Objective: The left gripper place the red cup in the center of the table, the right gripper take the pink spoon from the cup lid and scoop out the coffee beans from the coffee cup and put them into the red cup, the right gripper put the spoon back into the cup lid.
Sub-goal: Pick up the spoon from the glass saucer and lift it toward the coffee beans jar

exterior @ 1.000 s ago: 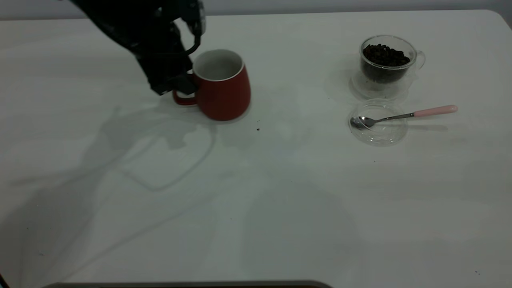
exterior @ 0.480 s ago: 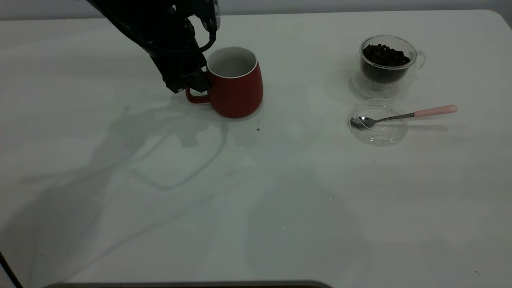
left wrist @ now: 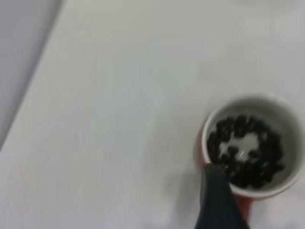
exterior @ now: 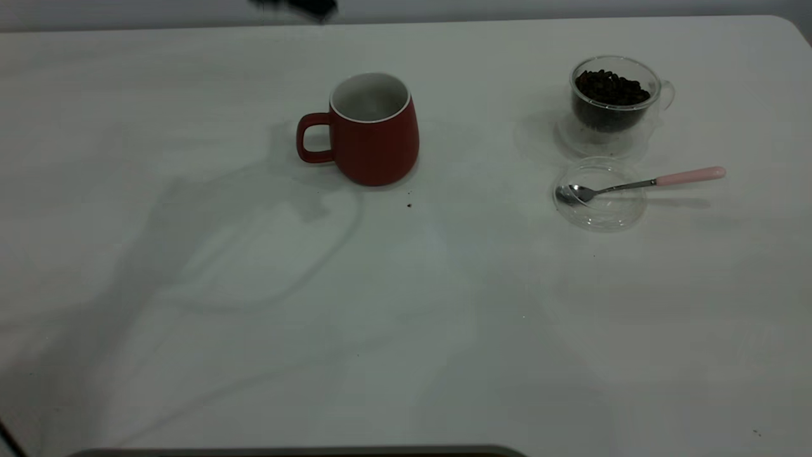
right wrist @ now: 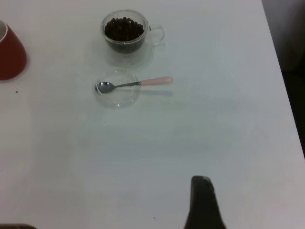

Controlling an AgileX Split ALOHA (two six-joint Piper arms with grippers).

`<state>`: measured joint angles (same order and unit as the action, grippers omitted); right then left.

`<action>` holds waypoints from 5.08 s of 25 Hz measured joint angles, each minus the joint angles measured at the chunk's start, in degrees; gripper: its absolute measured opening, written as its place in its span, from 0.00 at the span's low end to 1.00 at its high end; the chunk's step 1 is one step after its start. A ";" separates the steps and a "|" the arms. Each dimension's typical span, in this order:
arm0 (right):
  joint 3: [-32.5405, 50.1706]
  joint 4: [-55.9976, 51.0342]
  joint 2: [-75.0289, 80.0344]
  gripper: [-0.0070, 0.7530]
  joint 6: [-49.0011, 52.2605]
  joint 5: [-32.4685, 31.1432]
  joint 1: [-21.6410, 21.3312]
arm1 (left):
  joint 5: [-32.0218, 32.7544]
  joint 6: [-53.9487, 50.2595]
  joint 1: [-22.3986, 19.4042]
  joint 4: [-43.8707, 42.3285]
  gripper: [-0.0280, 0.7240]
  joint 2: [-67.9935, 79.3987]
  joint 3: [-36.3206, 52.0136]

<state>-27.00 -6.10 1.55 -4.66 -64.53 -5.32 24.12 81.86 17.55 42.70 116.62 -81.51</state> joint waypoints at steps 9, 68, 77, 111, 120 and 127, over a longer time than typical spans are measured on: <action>0.00 0.00 0.00 0.75 0.00 0.00 0.00 | 21.93 -37.26 0.00 -15.46 0.71 -26.46 0.00; 0.00 -0.06 0.00 0.75 0.00 0.00 0.00 | 40.61 -80.55 -17.78 -40.88 0.71 -117.65 53.64; 0.00 -0.06 0.00 0.75 0.00 0.00 0.00 | 40.76 -80.55 -17.78 -40.88 0.71 -117.65 53.64; -0.10 -13.74 1.56 0.75 -0.25 16.59 0.00 | 40.83 -80.46 -17.78 -42.17 0.71 -117.65 53.64; -0.10 -15.68 28.32 0.75 -2.77 33.02 0.00 | 40.83 -80.46 -17.78 -42.17 0.71 -117.65 53.64; -0.10 -22.37 54.23 0.75 -12.99 39.09 0.00 | 40.83 -80.46 -17.78 -42.17 0.71 -117.65 53.64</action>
<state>-27.10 -28.47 55.78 -17.65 -25.43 -5.32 64.95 1.40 -0.23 0.53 -1.03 -27.87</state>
